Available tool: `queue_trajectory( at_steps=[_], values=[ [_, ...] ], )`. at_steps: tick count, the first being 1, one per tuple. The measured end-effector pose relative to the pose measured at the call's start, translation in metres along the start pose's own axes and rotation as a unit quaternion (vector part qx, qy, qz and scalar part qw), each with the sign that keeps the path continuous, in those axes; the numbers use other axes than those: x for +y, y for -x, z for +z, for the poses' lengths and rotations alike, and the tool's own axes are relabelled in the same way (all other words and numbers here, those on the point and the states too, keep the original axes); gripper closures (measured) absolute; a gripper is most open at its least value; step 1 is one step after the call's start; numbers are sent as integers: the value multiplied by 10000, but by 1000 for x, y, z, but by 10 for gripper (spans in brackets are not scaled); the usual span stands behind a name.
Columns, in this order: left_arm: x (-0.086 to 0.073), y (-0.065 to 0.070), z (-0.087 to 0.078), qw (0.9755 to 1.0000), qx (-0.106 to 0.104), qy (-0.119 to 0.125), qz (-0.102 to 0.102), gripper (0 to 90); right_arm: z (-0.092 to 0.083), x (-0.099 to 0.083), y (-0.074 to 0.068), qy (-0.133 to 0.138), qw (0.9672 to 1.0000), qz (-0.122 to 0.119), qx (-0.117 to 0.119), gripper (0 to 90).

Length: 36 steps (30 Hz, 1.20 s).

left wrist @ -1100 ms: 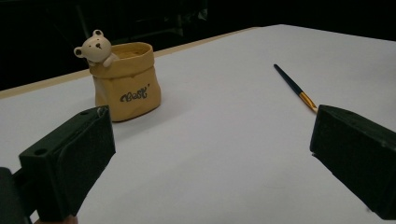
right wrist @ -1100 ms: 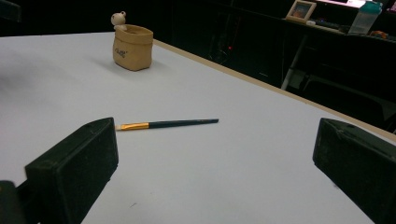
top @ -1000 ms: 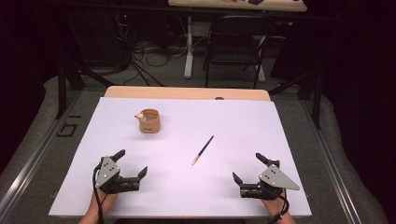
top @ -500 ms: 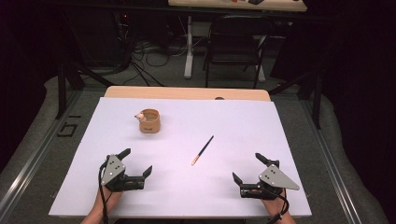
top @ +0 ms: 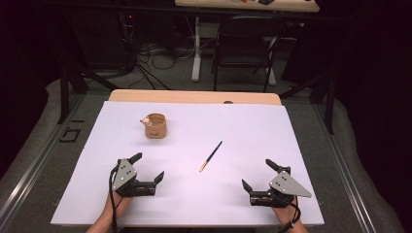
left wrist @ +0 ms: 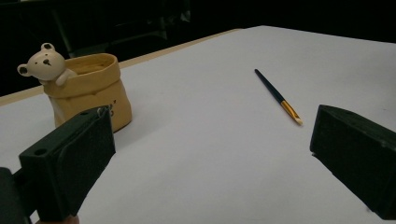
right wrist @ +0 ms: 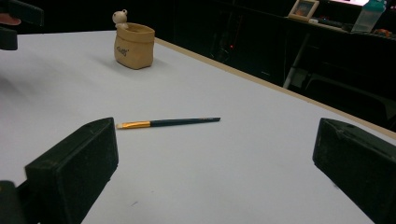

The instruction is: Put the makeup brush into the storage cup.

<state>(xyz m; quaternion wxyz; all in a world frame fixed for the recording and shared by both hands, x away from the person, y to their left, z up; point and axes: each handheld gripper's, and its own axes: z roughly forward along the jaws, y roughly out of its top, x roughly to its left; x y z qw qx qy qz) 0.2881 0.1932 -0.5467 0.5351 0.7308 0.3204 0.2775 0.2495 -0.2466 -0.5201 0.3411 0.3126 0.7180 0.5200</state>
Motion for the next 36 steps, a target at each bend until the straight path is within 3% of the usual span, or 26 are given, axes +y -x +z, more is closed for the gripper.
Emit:
queue_trajectory(
  at_steps=[36],
  values=[
    [12, 15, 32, 9994, -329, -61, 96, 0, 0, 0, 0, -6, 10000, -10, 14, 0]
  ],
)
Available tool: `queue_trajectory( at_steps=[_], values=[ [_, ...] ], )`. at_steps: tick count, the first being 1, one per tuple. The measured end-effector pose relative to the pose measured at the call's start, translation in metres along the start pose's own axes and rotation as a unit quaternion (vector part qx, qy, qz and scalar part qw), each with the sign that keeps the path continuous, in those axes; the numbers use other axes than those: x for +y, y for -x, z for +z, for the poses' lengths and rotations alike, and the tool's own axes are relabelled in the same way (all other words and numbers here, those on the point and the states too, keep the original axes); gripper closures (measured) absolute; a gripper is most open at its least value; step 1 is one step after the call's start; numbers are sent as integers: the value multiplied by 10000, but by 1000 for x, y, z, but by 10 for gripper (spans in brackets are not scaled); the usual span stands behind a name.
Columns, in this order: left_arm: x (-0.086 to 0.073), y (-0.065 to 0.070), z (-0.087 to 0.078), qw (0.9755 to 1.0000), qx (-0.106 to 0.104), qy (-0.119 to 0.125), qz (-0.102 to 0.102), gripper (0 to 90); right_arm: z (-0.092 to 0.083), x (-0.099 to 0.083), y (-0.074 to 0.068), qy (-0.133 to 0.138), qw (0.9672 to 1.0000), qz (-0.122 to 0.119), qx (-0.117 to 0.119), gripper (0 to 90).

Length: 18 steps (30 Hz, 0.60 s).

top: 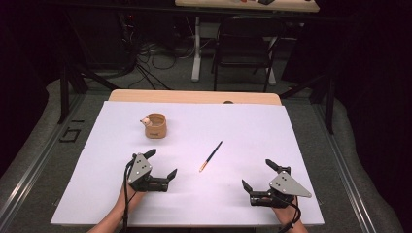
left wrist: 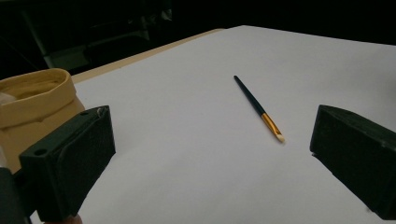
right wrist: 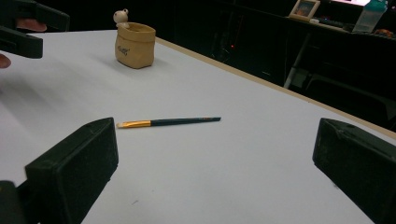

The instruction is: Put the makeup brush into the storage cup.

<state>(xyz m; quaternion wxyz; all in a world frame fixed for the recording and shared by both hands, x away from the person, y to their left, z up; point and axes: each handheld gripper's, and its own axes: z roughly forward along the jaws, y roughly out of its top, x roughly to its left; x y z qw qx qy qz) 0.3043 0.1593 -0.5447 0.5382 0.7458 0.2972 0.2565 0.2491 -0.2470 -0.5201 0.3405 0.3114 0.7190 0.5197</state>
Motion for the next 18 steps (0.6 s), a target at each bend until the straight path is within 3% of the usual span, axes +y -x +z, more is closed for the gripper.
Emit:
queue_trajectory(
  at_steps=[18],
  values=[
    [9, 7, 21, 9998, -173, -92, -41, 0, 0, 0, 0, 48, 10000, 9, 5, 0]
  ],
)
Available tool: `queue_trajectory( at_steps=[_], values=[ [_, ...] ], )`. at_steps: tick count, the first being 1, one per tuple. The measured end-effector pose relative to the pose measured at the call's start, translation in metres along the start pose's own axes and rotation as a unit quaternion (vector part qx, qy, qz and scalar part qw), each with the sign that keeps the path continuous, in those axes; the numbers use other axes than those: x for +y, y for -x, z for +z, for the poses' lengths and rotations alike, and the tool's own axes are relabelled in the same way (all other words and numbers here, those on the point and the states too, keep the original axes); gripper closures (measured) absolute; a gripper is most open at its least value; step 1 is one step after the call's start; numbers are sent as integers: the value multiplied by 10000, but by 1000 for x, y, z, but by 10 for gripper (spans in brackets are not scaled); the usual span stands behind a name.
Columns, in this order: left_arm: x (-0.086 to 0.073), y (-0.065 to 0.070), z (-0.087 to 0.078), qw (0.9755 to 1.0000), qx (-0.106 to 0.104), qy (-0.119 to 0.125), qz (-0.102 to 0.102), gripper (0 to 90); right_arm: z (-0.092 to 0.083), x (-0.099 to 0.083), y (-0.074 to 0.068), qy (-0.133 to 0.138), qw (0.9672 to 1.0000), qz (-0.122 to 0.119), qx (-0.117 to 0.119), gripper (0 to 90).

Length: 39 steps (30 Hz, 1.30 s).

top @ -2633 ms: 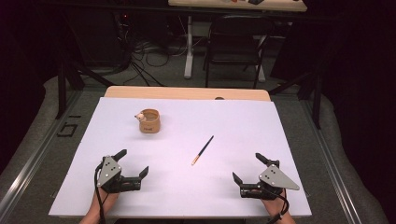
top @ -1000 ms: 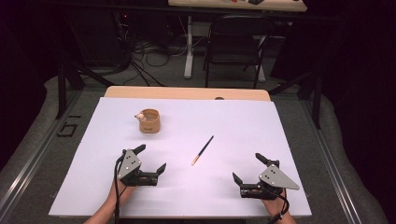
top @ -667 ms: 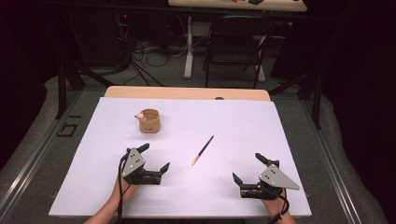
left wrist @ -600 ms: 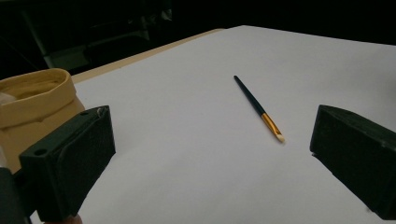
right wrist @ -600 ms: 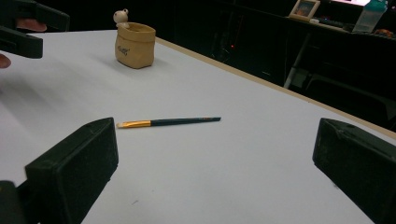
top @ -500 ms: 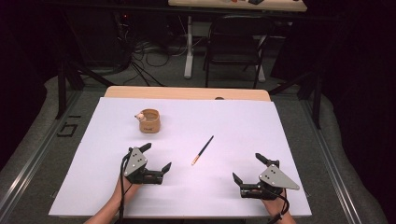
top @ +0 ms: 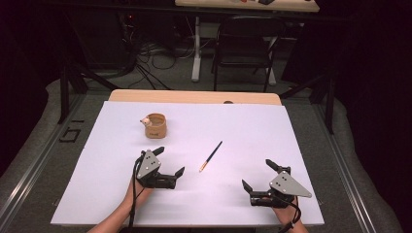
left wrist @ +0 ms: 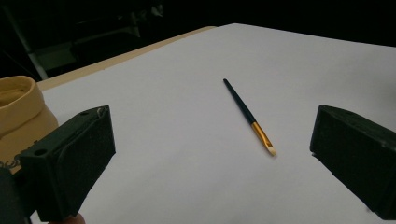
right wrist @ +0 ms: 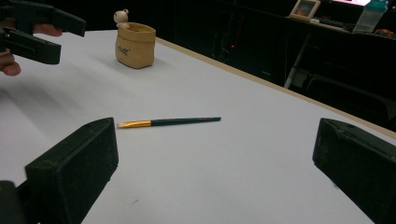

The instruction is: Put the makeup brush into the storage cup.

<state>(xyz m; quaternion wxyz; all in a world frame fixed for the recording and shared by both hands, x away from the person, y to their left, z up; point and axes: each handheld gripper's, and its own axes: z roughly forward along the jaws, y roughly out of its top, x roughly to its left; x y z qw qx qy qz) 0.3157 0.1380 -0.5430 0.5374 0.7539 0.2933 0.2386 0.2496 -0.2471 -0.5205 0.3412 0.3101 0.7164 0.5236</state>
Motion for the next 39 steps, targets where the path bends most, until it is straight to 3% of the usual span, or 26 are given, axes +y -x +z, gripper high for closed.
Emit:
queue_trajectory(
  at_steps=[10, 21, 29, 39],
  values=[
    [8, 5, 14, 9998, -128, -136, -62, 0, 0, 0, 0, 7, 10000, -3, -4, 0],
    [15, 13, 36, 9972, -249, -692, -149, 10, -1, 0, 0, -25, 10000, 7, 21, 0],
    [25, 12, 49, 9923, -336, -1130, -368, 26, -2, 1, 0, -13, 10000, 16, 24, 0],
    [50, 10, 56, 9861, -390, -1594, -261, 32, -2, 1, 0, 9, 10000, 17, 30, 0]
  ],
)
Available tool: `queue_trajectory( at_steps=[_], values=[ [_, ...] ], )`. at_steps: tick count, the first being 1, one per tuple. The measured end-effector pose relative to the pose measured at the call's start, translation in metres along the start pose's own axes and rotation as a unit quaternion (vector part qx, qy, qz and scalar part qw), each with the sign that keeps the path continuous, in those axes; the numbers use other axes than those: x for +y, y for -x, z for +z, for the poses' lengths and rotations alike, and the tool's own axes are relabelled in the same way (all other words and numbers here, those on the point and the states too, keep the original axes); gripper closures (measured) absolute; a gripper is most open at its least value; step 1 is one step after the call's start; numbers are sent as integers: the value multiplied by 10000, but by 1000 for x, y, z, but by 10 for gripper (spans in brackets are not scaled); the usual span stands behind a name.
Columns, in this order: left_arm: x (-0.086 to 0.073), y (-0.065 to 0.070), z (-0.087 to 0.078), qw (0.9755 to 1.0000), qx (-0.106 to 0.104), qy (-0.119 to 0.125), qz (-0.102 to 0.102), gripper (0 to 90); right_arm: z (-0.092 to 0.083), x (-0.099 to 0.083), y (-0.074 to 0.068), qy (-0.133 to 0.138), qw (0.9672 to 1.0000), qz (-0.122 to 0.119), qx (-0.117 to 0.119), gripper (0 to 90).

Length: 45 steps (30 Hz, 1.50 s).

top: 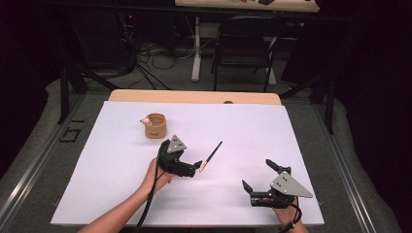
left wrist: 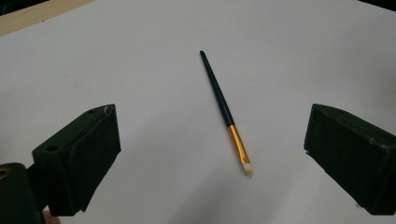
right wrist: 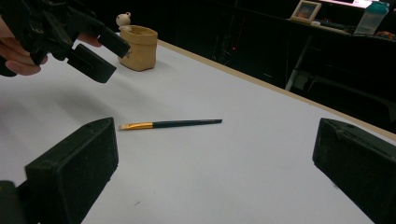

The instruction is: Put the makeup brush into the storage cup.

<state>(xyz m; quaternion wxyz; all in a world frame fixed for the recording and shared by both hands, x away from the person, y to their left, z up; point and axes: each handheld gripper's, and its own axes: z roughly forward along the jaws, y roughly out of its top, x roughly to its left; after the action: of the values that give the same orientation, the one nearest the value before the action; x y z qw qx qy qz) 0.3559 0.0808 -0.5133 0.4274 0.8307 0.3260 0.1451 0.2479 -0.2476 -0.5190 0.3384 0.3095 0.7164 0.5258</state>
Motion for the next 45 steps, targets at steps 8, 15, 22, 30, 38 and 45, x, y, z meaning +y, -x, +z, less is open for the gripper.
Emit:
queue_trajectory(
  at_steps=[8, 15, 22, 30, 38, 45],
  values=[
    [19, 2, 8, 9985, -60, -535, -57, 2, -1, 0, 0, 4, 10000, 20, 0, 0],
    [28, 3, 20, 9937, 56, -1117, -24, 0, -1, 0, 1, 10, 10000, 9, 3, 0],
    [35, -1, 31, 9865, 62, -1630, -146, 2, -1, 0, 1, 22, 10000, -12, -13, 0],
    [51, -4, 40, 9785, 104, -2041, -284, 2, -1, 1, 0, 17, 10000, 11, 0, 0],
    [60, 2, 51, 9707, 231, -2363, -379, 0, -1, 1, 0, 40, 10000, -9, 19, 0],
    [64, 3, 61, 9628, 161, -2670, -385, 7, -1, 1, 0, 19, 10000, 0, 29, 0]
  ],
)
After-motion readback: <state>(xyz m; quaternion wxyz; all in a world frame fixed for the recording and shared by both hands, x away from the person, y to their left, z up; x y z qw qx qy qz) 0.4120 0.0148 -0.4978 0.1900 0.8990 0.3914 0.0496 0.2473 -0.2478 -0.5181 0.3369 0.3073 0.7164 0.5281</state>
